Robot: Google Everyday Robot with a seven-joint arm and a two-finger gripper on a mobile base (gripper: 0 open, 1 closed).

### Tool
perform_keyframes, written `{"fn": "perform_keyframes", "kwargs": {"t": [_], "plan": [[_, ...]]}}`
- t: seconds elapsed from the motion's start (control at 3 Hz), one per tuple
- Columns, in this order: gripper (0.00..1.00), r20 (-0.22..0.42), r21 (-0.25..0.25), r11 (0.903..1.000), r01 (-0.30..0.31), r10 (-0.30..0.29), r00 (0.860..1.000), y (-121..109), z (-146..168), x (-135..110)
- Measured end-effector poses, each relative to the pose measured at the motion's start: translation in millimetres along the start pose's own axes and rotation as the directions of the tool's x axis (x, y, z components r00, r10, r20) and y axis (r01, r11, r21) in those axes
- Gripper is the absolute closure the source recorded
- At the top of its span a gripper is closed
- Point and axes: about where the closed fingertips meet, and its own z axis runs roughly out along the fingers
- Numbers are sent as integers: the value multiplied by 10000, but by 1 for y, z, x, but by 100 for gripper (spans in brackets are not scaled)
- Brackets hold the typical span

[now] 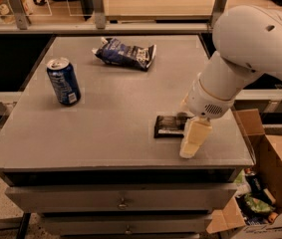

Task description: Move rxbar chocolate near pepsi can

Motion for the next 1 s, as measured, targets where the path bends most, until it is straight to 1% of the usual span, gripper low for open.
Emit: {"fn": "perform_keyframes", "kwargs": {"t": [0.67,1.0], "plan": [[88,-3,-20,10000,6,-6,10000,-1,-13,-4],[100,-5,-22,10000,7,-7,10000,-1,-13,-4]]}}
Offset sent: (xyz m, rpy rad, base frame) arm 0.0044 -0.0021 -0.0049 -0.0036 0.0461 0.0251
